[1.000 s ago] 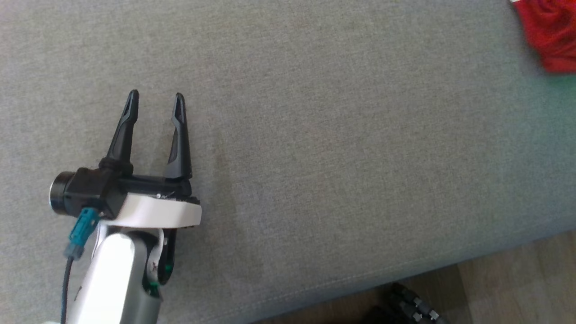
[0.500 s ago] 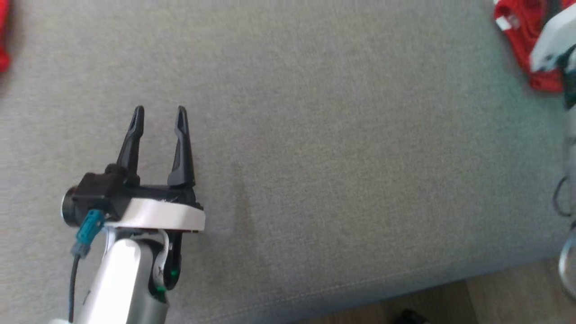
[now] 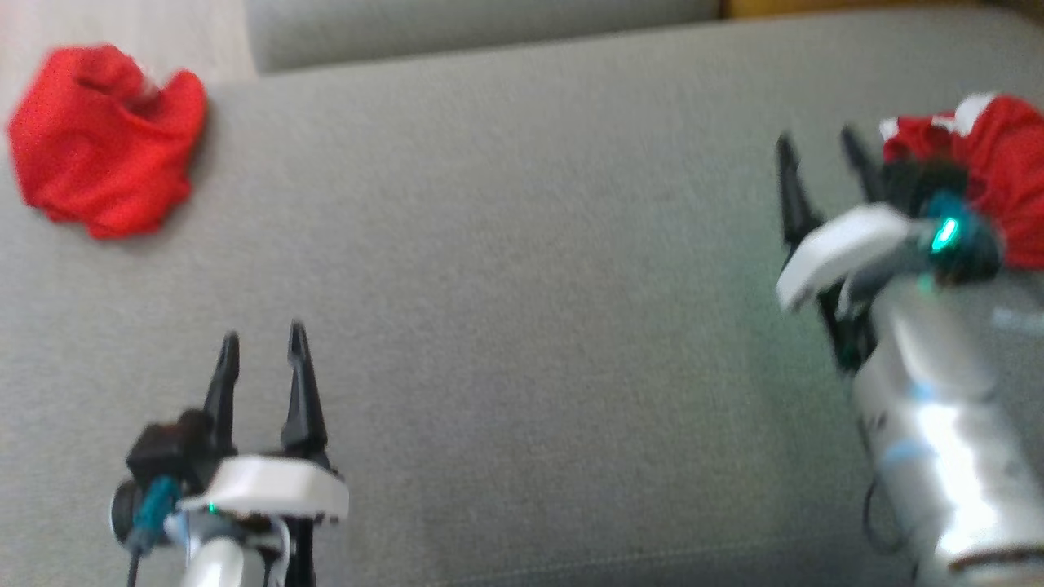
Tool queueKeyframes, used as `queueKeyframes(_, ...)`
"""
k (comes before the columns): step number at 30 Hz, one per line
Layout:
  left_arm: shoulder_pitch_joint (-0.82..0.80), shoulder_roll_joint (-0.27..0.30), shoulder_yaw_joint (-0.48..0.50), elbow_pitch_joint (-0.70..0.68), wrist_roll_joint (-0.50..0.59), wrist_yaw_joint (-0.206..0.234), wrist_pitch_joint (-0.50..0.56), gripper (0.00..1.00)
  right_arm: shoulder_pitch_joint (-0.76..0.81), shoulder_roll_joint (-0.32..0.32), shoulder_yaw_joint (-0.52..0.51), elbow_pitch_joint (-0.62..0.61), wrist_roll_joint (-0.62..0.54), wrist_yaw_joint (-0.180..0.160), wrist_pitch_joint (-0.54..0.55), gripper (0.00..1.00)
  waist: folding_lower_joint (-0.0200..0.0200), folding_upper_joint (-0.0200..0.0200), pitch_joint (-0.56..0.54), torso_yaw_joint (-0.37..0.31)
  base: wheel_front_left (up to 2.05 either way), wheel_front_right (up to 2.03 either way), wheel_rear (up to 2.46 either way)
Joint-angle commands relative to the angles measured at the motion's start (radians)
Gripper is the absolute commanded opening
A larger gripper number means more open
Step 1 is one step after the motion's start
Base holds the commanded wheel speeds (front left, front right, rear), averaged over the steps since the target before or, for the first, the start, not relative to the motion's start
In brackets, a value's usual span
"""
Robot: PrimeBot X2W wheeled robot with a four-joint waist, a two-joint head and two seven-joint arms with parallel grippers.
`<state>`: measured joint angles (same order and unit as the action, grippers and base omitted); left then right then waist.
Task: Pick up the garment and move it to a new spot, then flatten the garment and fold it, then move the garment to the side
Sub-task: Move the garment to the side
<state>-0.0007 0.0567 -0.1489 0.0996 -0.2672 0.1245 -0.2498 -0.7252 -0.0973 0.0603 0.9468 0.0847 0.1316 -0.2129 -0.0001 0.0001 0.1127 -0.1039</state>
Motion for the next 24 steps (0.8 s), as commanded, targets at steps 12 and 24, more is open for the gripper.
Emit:
queueKeyframes(12,0.106,-0.006,0.034,-0.037,-0.009,0.011,-0.012,1.00,0.404,0.046,0.022,-0.414,0.053,-0.001,-0.030,1.00,0.0001,-0.0001,-0.156,0.080,0.00,0.00,0.00)
queueKeyframes(24,0.138,-0.006,0.029,-0.055,-0.035,0.032,-0.012,1.00,0.622,0.047,0.030,-0.675,0.087,-0.001,0.019,1.00,0.0001,-0.0001,-0.172,0.076,0.00,0.00,0.00)
